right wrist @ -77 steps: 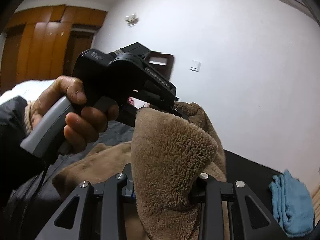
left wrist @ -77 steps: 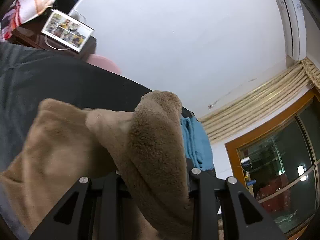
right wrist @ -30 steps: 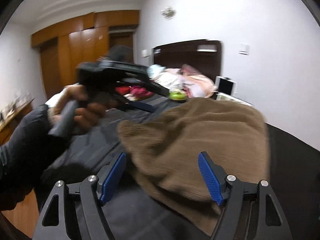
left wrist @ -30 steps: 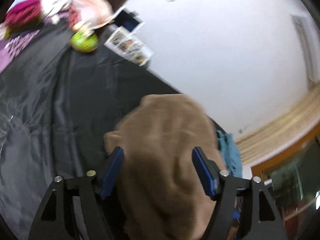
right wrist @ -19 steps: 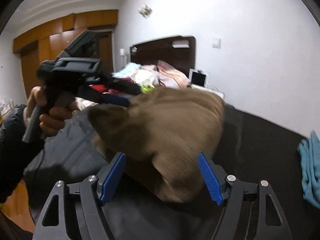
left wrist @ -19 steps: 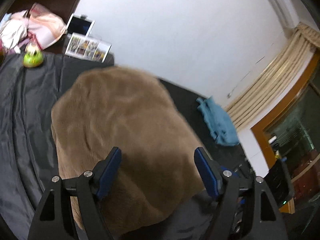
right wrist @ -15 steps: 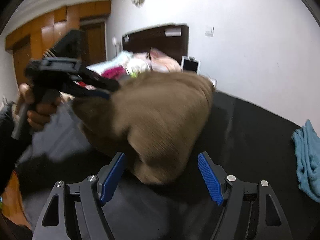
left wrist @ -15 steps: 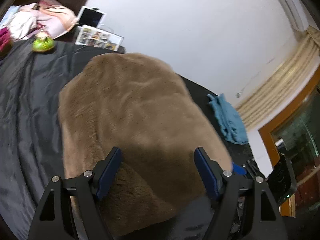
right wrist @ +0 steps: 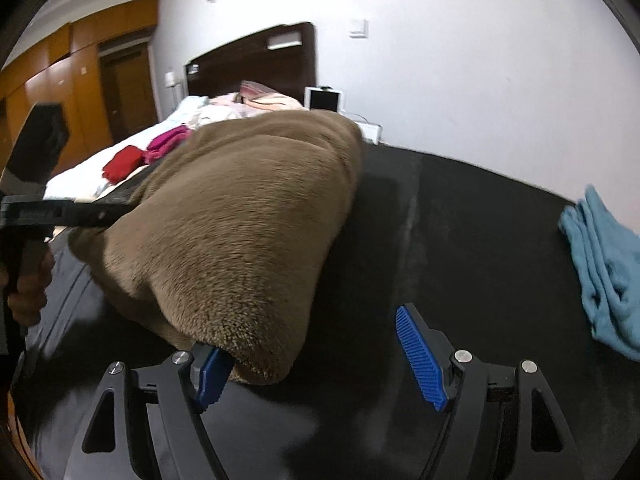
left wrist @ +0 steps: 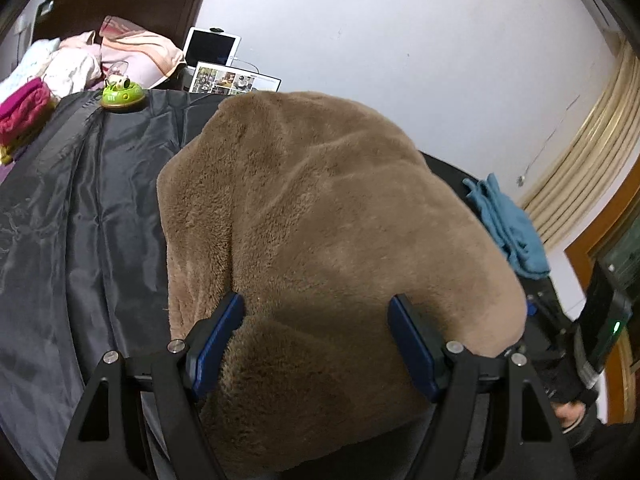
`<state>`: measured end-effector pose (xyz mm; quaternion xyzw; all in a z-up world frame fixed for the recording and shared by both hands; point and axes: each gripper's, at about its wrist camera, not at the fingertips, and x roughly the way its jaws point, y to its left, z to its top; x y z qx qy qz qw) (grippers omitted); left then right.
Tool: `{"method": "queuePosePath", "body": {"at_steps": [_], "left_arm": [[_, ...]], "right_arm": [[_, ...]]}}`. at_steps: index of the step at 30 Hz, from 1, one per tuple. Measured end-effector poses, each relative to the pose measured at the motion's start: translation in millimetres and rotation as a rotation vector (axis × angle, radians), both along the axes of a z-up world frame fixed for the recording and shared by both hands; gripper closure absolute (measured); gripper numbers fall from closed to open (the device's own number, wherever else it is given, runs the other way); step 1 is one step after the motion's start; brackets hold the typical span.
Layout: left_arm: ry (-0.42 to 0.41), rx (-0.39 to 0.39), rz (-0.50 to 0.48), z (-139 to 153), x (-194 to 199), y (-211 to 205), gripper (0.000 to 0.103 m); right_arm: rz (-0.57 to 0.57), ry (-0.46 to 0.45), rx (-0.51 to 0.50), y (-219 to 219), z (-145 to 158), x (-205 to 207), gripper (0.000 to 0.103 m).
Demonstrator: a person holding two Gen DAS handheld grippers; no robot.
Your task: Fold clothes
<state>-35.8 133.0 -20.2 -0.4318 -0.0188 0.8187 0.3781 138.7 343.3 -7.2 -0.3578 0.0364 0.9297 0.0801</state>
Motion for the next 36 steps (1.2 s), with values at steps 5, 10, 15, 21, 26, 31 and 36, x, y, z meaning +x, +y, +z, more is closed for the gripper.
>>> {"method": "queuePosePath", "body": {"at_steps": [5, 10, 15, 21, 26, 31, 36], "left_arm": [[0.014, 0.011, 0.005, -10.1, 2.9, -7.0, 0.025], [0.044, -0.008, 0.021, -11.2, 8.3, -3.7, 0.025], [0.059, -0.005, 0.037, -12.0, 11.7, -5.1, 0.025], [0.091, 0.017, 0.045, -12.2, 18.6, -9.7, 0.025], [0.107, 0.036, 0.047, -12.0, 21.5, -13.1, 0.025], [0.11, 0.048, 0.047, -13.2, 22.1, -16.3, 0.025], [0.128, 0.036, 0.041, -14.6, 25.2, -15.4, 0.025]], "right_arm": [[-0.053, -0.054, -0.052, 19.1, -10.2, 0.4, 0.022], [-0.063, -0.08, -0.05, 22.7, -13.5, -2.3, 0.019], [0.034, -0.065, -0.077, 18.6, -3.9, 6.4, 0.019], [0.139, 0.098, -0.083, 2.5, 41.1, 21.9, 0.019], [0.199, 0.174, 0.002, -36.0, 58.6, -6.2, 0.019], [0.237, 0.095, 0.066, -62.0, 32.1, -41.6, 0.019], [0.226, 0.039, 0.109, -65.1, 14.6, -49.9, 0.019]]}}
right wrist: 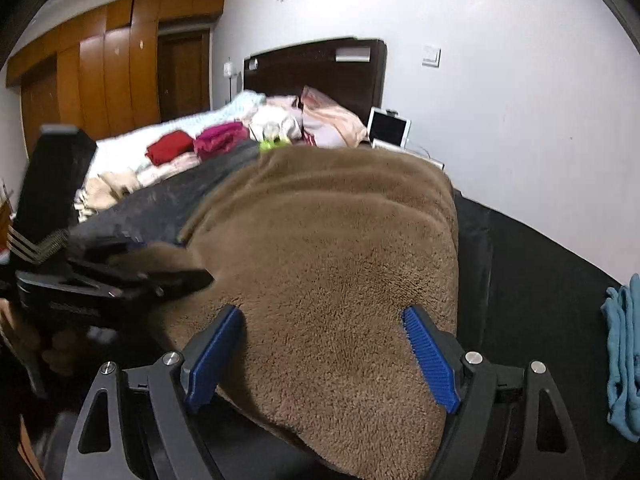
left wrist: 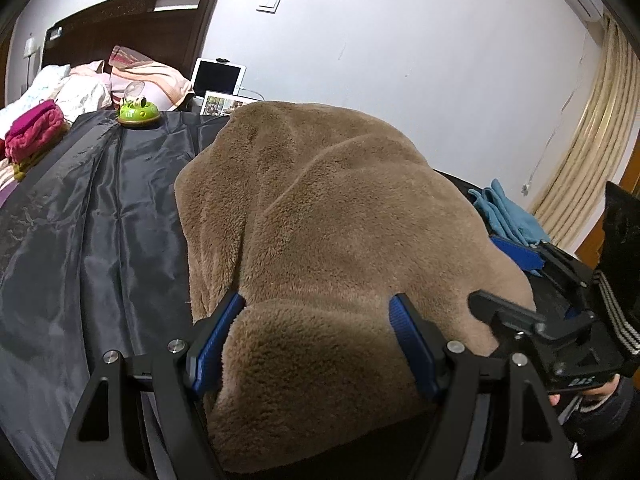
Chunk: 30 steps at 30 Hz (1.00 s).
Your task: Fold clothes
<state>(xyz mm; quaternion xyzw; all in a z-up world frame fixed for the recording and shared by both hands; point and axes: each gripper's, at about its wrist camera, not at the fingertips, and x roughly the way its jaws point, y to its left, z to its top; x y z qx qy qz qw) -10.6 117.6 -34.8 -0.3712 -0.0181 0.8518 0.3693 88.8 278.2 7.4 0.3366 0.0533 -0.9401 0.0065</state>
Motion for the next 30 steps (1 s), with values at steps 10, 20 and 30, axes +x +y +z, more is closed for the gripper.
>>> {"method": "queuePosePath", "body": {"at_steps": [10, 20, 30], "left_arm": [[0.004, -0.037, 0.006, -2.0, 8.7, -2.1, 0.025], [-0.108, 0.056, 0.034, 27.7, -4.4, -21.5, 0.022], [-0.198, 0.111, 0.024, 69.8, -90.7, 31.1, 0.022]], "right_arm": [[0.001, -0.046, 0.025, 0.8, -17.2, 1.9, 0.018], [0.011, -0.03, 0.001, 3.3, -19.7, 5.7, 0.017], [0.014, -0.011, -0.006, 1.3, -21.3, 11.2, 0.017]]}}
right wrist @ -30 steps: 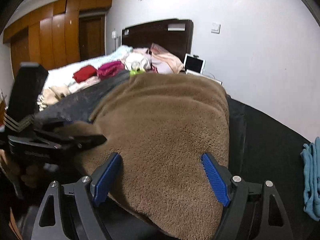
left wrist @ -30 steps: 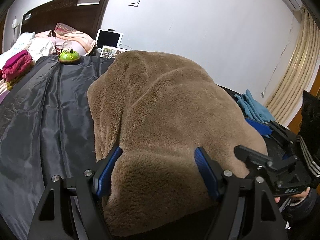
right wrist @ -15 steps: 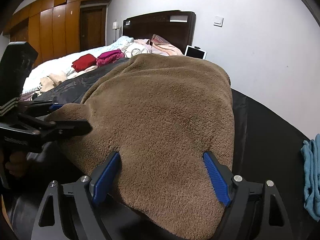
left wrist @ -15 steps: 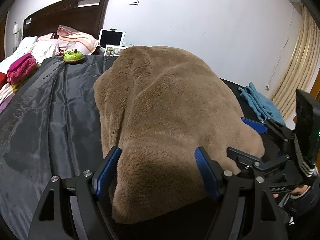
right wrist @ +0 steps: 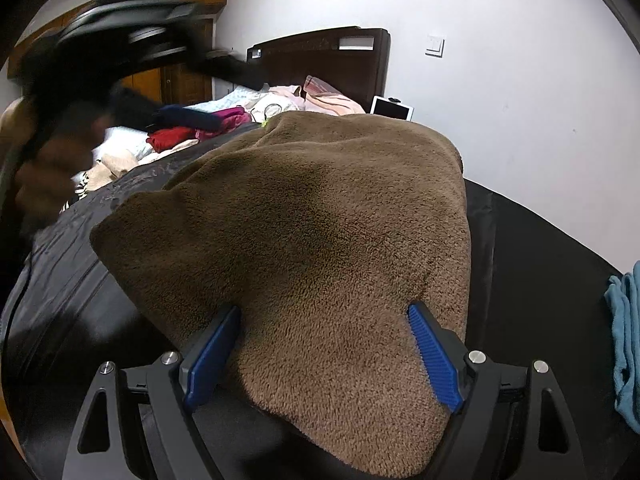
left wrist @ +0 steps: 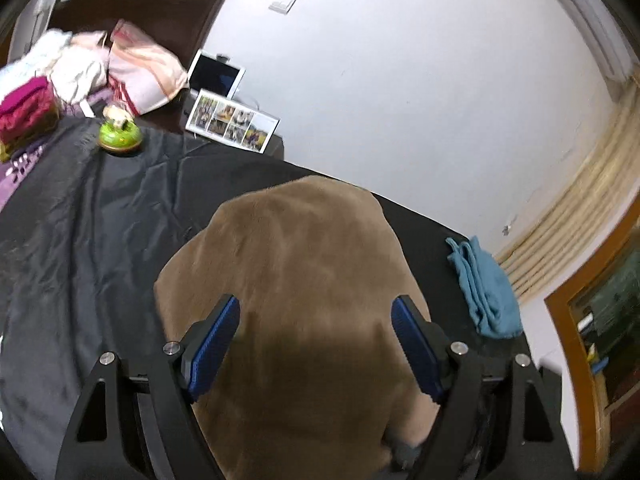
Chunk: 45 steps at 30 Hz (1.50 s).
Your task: Fold clothes
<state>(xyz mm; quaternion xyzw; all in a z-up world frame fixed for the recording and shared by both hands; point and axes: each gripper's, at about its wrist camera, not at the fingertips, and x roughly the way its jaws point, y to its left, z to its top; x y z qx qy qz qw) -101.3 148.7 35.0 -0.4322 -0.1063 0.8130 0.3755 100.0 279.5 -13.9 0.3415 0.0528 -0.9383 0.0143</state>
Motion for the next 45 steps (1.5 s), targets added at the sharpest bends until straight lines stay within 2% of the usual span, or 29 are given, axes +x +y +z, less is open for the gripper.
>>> {"method": "queuePosePath", "body": {"at_steps": [4, 10, 18, 24, 27, 31, 35, 40, 45], "left_arm": [[-0.092, -0.025, 0.046, -12.2, -33.7, 18.5, 0.022], [-0.165, -0.099, 0.14, -41.3, -64.5, 28.1, 0.022], [-0.196, -0.096, 0.205, -75.7, -79.5, 19.3, 0.022], [-0.186, -0.09, 0.198, -74.6, -75.8, 15.1, 0.022], [-0.201, -0.062, 0.192, -66.9, -69.0, 7.4, 0.022], [-0.175, -0.052, 0.171, -44.5, -47.4, -7.3, 0.022], [-0.125, -0.09, 0.121, -31.6, -13.8, -17.7, 0.022], [-0.094, -0.169, 0.087, -40.9, 30.7, -29.0, 0.022], [-0.092, -0.219, 0.099, -59.5, 48.8, -35.9, 0.022]], "right_arm": [[0.008, 0.001, -0.006, 1.3, 0.1, 1.3, 0.017], [0.021, 0.002, -0.018, 2.8, 0.6, 3.4, 0.017], [0.032, 0.003, -0.019, 1.6, 1.5, 6.2, 0.017], [0.032, 0.004, -0.017, -0.2, 2.2, 7.6, 0.017], [0.03, 0.004, -0.014, -0.3, 2.8, 8.0, 0.017], [0.028, 0.005, -0.015, -0.1, 3.3, 8.1, 0.017], [0.027, 0.006, -0.017, -0.6, 2.0, 8.4, 0.017], [0.026, 0.007, -0.017, -0.2, 1.2, 7.3, 0.016], [0.025, 0.007, -0.017, 0.1, 1.1, 7.2, 0.016]]}}
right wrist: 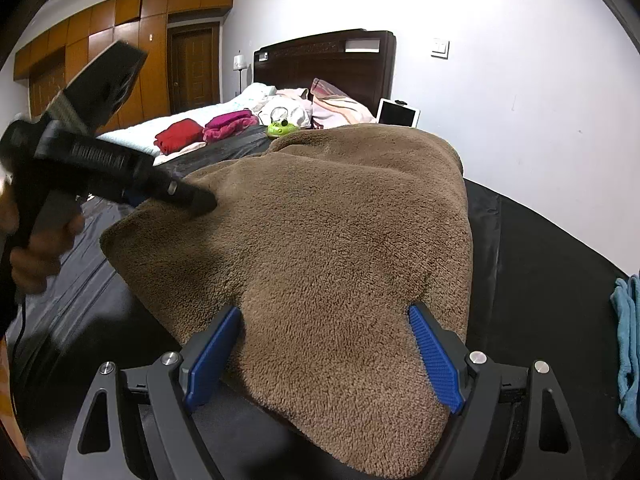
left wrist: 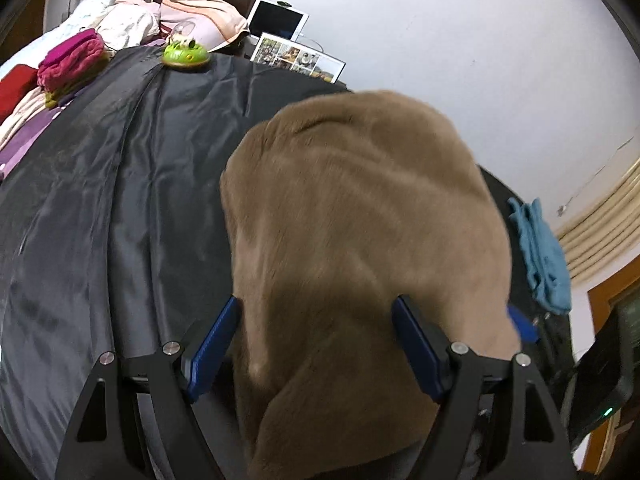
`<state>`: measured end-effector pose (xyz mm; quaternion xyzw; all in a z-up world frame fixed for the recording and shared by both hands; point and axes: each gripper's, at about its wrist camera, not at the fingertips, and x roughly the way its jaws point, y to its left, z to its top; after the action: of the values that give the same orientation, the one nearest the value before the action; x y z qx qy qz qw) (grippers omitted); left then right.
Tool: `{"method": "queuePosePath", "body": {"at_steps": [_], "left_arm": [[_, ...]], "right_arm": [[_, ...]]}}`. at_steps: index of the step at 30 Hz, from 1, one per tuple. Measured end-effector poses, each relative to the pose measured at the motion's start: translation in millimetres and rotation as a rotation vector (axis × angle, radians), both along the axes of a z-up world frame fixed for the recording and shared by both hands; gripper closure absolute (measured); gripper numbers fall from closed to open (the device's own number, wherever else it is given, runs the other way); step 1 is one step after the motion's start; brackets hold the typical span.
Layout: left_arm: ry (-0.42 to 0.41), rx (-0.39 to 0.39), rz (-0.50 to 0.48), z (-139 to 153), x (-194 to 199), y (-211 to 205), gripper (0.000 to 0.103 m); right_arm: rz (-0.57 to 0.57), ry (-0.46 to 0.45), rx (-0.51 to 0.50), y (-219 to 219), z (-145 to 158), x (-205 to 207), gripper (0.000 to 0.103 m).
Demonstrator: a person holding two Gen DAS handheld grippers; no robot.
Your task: Fold clothes
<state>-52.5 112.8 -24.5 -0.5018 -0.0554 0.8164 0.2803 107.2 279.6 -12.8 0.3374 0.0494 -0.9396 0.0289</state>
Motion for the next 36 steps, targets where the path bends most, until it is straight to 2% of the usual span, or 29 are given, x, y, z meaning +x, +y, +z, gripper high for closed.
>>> {"method": "queuePosePath", "body": {"at_steps": [9, 16, 22, 24, 31, 36], "left_arm": [[-0.04, 0.076, -0.002, -25.6, 0.5, -13.3, 0.019], [-0.036, 0.087, -0.006, -28.2, 0.9, -18.0, 0.018], [-0.116, 0.143, 0.004, -28.7, -10.0, -22.2, 0.015], [-0.12, 0.153, 0.005, -26.4, -13.6, -23.1, 0.015], [-0.063, 0.167, -0.016, -2.2, -25.2, -9.0, 0.012], [-0.089, 0.192, -0.012, -0.9, -47.8, -4.2, 0.011]], "right_arm": [[0.0, -0.002, 0.004, -1.1, 0.8, 0.1, 0.016], [0.001, -0.001, 0.001, 0.1, 0.4, 0.0, 0.016], [-0.001, 0.015, -0.007, 0.0, 2.3, 2.5, 0.016], [0.002, 0.018, -0.017, 1.1, 5.2, 3.7, 0.015], [-0.023, 0.006, -0.142, 24.8, 29.2, 4.1, 0.014], [-0.091, -0.018, -0.271, 70.2, 40.5, -8.5, 0.013]]}}
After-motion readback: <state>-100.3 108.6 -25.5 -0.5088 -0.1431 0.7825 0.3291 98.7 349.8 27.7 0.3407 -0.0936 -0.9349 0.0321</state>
